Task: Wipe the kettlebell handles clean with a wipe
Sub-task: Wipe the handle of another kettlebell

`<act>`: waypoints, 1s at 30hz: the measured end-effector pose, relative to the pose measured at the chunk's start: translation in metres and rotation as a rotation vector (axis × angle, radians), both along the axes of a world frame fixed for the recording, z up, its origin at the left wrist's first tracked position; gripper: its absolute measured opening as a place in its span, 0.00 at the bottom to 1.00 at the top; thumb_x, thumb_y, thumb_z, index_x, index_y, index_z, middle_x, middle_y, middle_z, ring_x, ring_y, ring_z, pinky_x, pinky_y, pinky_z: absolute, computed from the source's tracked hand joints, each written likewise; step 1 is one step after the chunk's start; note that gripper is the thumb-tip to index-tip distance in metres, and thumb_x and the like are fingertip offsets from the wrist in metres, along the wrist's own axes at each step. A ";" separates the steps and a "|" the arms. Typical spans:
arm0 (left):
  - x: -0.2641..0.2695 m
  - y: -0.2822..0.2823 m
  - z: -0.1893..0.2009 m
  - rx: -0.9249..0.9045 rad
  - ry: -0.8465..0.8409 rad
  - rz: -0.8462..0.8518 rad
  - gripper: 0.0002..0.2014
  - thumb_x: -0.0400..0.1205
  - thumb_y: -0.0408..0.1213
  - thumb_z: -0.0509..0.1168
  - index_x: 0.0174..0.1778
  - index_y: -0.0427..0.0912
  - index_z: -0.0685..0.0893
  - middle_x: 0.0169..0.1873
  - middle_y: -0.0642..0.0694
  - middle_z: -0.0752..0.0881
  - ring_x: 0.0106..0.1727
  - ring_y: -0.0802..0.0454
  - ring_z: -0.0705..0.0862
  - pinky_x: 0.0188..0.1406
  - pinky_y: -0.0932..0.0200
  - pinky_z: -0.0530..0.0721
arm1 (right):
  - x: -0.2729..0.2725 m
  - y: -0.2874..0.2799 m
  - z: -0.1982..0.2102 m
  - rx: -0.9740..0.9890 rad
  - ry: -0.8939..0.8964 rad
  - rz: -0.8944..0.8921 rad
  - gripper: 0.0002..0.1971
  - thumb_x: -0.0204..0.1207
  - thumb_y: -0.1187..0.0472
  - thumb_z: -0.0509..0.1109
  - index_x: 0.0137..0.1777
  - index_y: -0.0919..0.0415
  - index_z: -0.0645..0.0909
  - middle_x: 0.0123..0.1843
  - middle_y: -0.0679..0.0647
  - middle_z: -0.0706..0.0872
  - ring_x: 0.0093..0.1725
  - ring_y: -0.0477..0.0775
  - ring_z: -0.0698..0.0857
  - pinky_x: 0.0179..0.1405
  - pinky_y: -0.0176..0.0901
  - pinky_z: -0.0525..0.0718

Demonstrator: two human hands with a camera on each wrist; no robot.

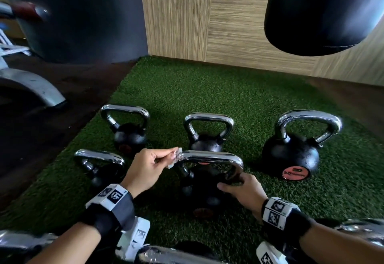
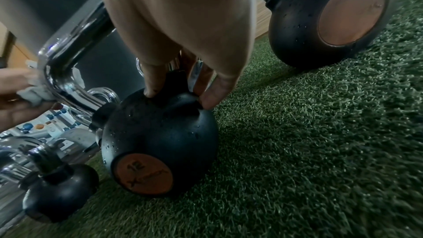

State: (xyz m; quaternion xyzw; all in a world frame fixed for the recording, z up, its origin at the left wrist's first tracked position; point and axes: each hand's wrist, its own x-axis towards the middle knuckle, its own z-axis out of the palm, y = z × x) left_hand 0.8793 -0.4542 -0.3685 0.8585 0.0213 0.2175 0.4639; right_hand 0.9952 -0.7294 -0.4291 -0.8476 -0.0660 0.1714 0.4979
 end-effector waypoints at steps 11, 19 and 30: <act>-0.001 -0.008 -0.060 -0.609 0.231 -0.001 0.14 0.81 0.23 0.72 0.47 0.48 0.95 0.44 0.45 0.95 0.45 0.55 0.91 0.44 0.65 0.90 | 0.008 0.003 0.004 0.020 -0.093 0.100 0.23 0.57 0.56 0.90 0.53 0.44 0.89 0.47 0.47 0.93 0.51 0.50 0.91 0.60 0.53 0.88; 0.001 -0.016 -0.069 -0.538 0.158 0.012 0.09 0.74 0.45 0.80 0.44 0.46 0.97 0.34 0.41 0.94 0.33 0.55 0.89 0.38 0.65 0.88 | 0.012 -0.004 0.019 -0.034 -0.096 0.221 0.24 0.57 0.66 0.90 0.53 0.48 0.92 0.48 0.51 0.95 0.55 0.55 0.91 0.62 0.51 0.87; 0.079 -0.025 -0.045 0.077 0.233 0.106 0.10 0.75 0.52 0.80 0.44 0.51 0.96 0.36 0.56 0.94 0.39 0.71 0.87 0.40 0.68 0.79 | -0.021 -0.017 0.050 -0.400 -0.444 0.543 0.09 0.65 0.58 0.78 0.36 0.48 0.79 0.30 0.39 0.83 0.33 0.38 0.82 0.32 0.21 0.73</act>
